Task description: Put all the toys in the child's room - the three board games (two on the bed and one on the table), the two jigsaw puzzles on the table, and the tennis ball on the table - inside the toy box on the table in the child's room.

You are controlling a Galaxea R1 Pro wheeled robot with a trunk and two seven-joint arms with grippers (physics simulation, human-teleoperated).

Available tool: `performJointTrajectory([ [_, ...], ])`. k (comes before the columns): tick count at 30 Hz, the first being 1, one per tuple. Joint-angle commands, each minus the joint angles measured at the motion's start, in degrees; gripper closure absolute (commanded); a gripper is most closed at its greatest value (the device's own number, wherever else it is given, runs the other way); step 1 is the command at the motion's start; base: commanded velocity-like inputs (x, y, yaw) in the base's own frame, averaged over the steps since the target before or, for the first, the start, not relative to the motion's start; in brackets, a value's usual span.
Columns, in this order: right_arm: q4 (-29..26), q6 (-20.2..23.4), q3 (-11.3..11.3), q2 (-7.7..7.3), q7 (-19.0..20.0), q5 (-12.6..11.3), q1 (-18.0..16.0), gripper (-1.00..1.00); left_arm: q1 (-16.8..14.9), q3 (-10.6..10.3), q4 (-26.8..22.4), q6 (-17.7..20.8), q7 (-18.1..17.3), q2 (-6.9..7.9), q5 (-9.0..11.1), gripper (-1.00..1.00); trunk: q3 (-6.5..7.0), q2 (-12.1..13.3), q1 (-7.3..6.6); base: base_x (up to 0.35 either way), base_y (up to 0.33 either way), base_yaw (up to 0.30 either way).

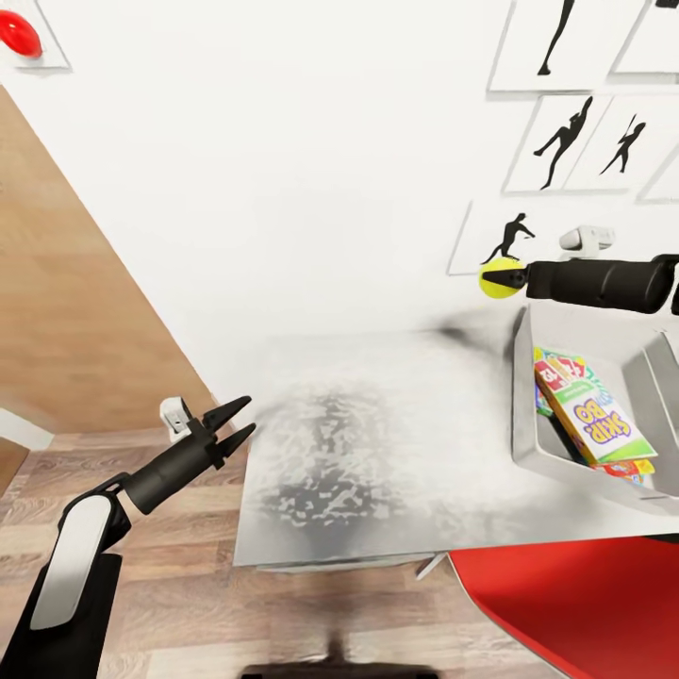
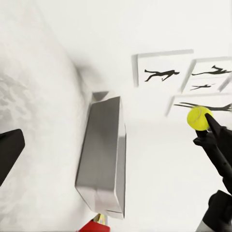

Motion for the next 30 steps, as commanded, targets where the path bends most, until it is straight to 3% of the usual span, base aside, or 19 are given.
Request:
performJointTrajectory([
  [1, -0.01, 0.07, 0.09, -0.63, -0.71, -1.56, -0.07, 1.0, -0.12, -0.36, 0.0, 0.23, -0.41, -0.03, -0.44, -1.0, 0.01, -0.09, 0.04, 0.0, 0.0, 0.0],
  [6, -0.01, 0.07, 0.07, -2.01, -0.74, -3.34, 0.03, 1.0, -0.51, -2.43, 0.0, 0.16, 0.03, -0.02, -0.5, -1.0, 0.47, -0.09, 0.04, 0.0, 0.0, 0.0],
  [16, 0.03, 0.07, -0.08, -3.08, -0.77, -4.31, 0.41, 1.0, -2.05, -6.81, 0.0, 0.07, 1.83, -0.13, -0.53, -1.0, 1.4, -0.09, 0.04, 0.0, 0.0, 0.0],
  [24, 0.04, 0.07, -0.06, -5.57, -0.76, -4.66, 0.58, 1.0, -2.94, -8.85, 0.0, 0.03, 5.13, -0.76, -0.54, -1.0, 2.14, -0.09, 0.04, 0.0, 0.0, 0.0],
  [30, 0.04, 0.07, 0.0, -6.53, -0.76, -4.82, 0.87, 1.0, -3.74, -9.96, -0.04, 0.07, 7.77, -1.82, -0.54, -1.0, 2.69, -0.09, 0.04, 0.0, 0.0, 0.0],
])
